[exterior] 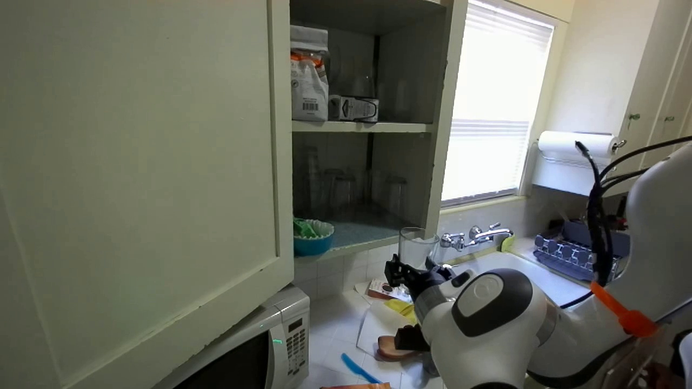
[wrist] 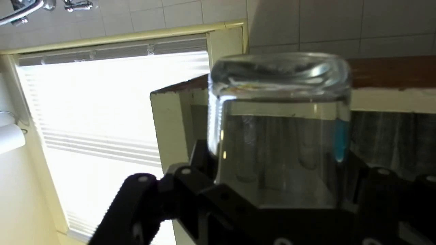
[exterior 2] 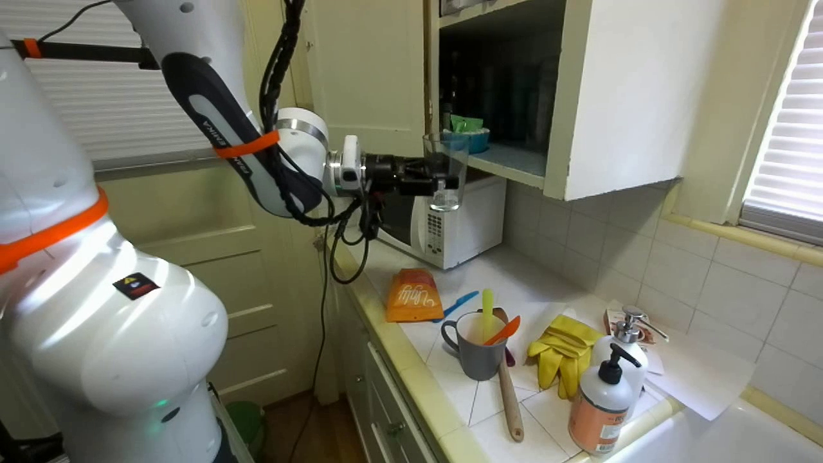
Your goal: Remove one cup from the cabinet
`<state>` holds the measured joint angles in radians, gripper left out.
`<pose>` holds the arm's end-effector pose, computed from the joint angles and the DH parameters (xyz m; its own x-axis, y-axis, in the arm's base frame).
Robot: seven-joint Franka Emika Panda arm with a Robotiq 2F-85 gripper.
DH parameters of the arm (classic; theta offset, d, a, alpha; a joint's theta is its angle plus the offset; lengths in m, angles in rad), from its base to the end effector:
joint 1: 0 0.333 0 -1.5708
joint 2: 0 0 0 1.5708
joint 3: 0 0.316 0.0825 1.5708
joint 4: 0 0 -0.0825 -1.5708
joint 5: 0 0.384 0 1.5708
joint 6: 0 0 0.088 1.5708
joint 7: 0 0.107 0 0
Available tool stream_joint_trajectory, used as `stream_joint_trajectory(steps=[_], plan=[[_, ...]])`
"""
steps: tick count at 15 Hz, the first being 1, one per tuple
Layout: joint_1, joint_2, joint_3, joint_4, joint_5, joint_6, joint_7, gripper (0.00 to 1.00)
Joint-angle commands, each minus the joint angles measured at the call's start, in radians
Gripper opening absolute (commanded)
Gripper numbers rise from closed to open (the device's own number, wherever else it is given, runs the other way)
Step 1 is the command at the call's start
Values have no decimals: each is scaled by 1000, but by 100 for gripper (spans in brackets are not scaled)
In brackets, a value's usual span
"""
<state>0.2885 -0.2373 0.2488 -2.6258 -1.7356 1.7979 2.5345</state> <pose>0.3984 0.1393 0.3670 -0.0769 -0.0815 0.9937 -0.6894 -0.7157 -0.1121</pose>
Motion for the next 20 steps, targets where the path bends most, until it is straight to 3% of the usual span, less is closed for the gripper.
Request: stream_joint_trajectory(steps=[1, 3, 4, 9, 12, 17, 20], plan=[[7, 11, -6, 1, 1, -3, 8, 86], [6, 17, -6, 3, 1, -3, 13, 86], [6, 17, -6, 4, 1, -3, 13, 61], [-22, 176, -32, 32, -151, 56, 90, 61], [-48, 286, -48, 72, -303, 94, 156, 61], [-111, 473, -78, 219, -579, 110, 185, 61], [-141, 580, -75, 329, -665, 140, 205, 61]])
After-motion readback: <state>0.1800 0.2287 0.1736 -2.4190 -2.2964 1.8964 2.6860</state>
